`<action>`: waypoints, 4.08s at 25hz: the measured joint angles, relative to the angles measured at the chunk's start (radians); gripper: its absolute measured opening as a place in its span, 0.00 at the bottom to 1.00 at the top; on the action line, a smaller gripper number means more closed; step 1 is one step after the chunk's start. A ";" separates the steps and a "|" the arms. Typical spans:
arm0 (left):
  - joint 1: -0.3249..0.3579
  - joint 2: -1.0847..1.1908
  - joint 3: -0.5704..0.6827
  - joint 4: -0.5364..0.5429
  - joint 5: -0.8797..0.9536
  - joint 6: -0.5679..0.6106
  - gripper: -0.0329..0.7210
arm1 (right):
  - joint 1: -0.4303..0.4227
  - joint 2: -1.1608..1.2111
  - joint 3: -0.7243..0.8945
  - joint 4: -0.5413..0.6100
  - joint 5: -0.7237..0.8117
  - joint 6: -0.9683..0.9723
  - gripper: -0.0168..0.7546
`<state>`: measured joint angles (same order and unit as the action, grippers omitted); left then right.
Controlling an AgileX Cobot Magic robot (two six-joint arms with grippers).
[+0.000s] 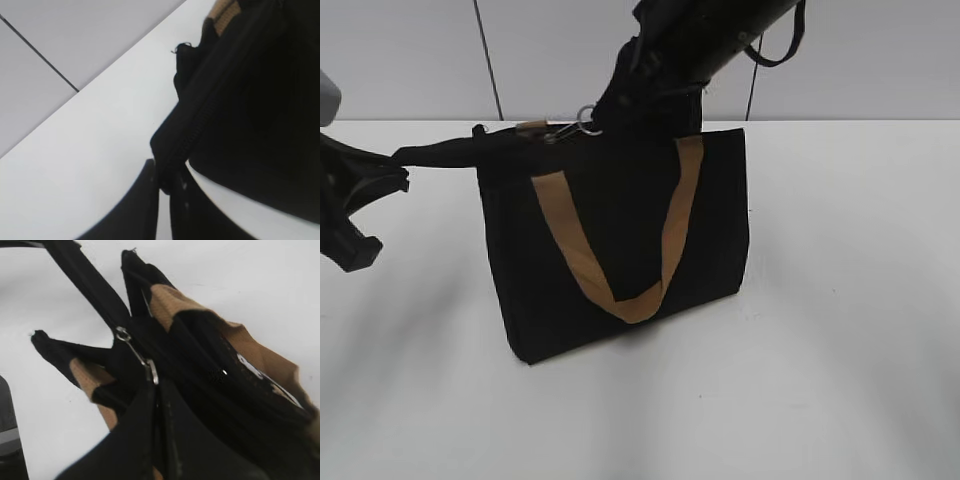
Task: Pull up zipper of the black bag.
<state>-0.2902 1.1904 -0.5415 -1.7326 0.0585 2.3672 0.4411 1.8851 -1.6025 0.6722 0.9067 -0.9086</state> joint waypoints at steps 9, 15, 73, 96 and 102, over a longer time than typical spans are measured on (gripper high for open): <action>0.000 0.000 0.000 0.000 -0.047 0.000 0.08 | -0.140 0.000 0.000 -0.009 0.015 0.001 0.02; 0.000 0.000 0.002 0.000 -0.058 0.000 0.08 | -0.194 -0.001 0.000 -0.054 0.018 0.002 0.02; 0.008 -0.184 -0.014 0.419 0.524 -0.565 0.83 | -0.215 -0.398 0.000 -0.462 0.313 0.257 0.58; 0.008 -0.223 -0.269 1.895 1.027 -2.378 0.75 | -0.215 -0.677 0.000 -0.519 0.315 0.513 0.57; 0.008 -0.430 -0.269 1.909 1.023 -2.431 0.75 | -0.215 -0.745 0.008 -0.519 0.315 0.520 0.57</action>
<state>-0.2820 0.7608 -0.8109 0.1763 1.0813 -0.0638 0.2264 1.1402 -1.5943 0.1528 1.2213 -0.3886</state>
